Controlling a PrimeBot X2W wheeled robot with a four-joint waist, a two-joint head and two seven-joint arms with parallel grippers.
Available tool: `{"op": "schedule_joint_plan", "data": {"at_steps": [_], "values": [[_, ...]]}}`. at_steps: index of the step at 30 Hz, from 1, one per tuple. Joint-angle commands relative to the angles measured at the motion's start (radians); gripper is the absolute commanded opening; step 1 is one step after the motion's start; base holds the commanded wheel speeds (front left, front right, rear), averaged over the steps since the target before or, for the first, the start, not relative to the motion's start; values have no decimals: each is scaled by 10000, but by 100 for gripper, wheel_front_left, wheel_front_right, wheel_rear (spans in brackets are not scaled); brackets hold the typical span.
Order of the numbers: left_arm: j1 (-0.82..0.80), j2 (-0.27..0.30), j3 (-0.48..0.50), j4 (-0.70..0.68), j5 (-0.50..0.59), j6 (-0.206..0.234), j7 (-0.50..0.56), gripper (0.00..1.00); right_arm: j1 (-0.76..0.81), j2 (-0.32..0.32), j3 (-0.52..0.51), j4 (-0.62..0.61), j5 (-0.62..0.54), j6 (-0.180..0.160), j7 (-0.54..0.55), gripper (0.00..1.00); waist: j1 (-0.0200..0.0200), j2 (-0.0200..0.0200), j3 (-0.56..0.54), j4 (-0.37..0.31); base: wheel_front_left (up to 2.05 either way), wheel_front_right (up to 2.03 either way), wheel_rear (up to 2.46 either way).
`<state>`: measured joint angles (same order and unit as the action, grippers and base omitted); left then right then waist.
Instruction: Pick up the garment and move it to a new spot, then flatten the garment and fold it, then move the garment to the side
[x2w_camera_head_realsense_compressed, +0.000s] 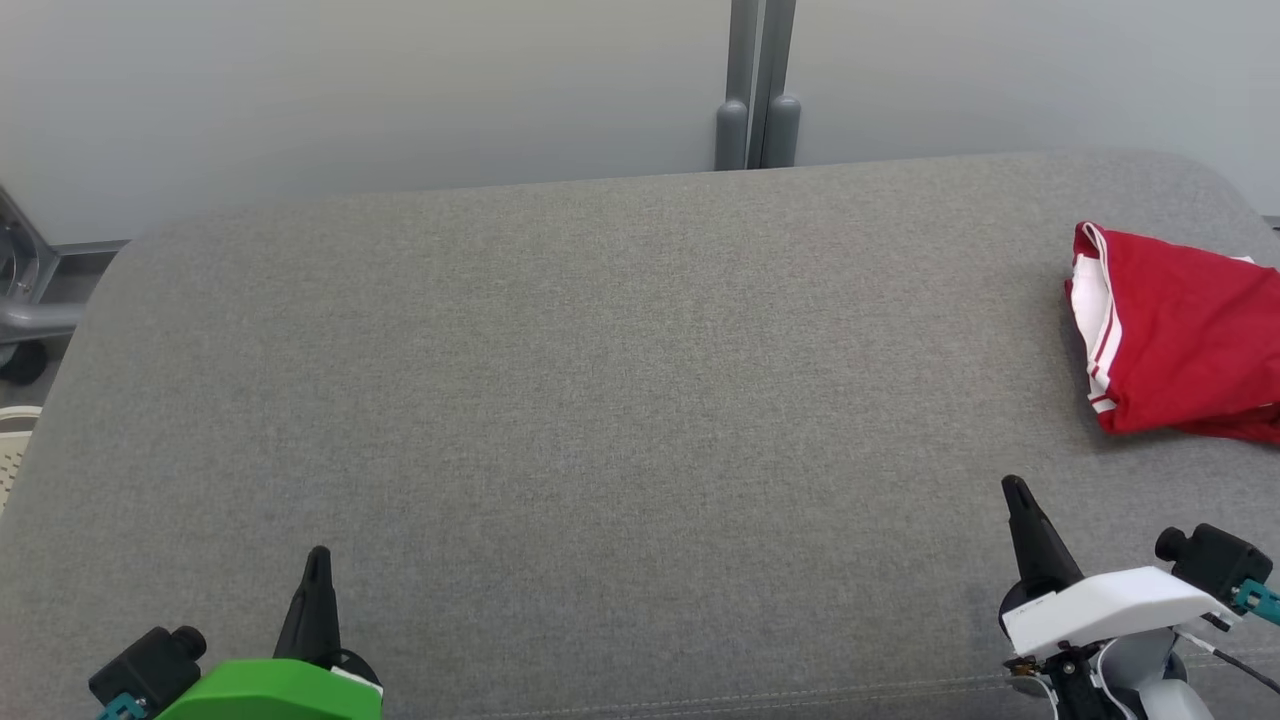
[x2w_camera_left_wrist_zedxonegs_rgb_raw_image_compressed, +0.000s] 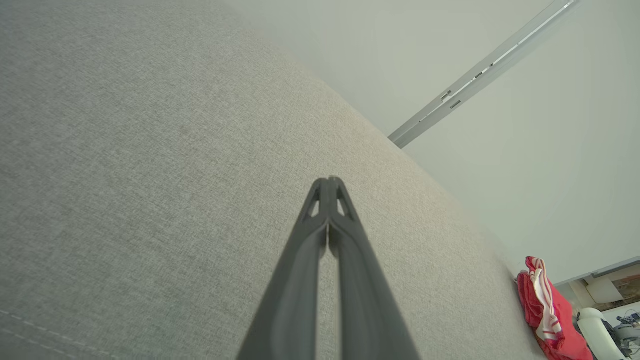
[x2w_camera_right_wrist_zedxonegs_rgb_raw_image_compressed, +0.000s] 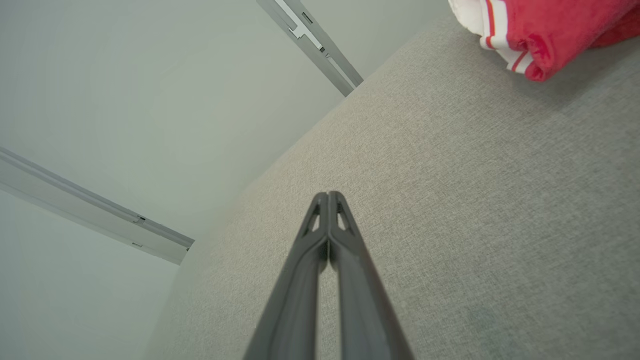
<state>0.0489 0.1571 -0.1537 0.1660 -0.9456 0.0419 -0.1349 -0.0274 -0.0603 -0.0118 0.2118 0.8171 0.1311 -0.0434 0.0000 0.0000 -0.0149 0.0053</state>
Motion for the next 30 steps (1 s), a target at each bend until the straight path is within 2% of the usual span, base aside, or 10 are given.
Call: {"op": "schedule_joint_plan", "data": {"at_steps": [1, 30], "values": [[-332, -18, 150, -102, -351, -124, 65, 0, -175, -83, -90, -171, 426, -1, 91, 0, 0, 0, 4, -1, 0, 0, 0], [-664, -414, 819, 23, -3027, -805, 770, 0, -184, -117, -646, -239, 3639, 0, 855, 0, 0, 0, 59, -18, 0, 0, 0]]}}
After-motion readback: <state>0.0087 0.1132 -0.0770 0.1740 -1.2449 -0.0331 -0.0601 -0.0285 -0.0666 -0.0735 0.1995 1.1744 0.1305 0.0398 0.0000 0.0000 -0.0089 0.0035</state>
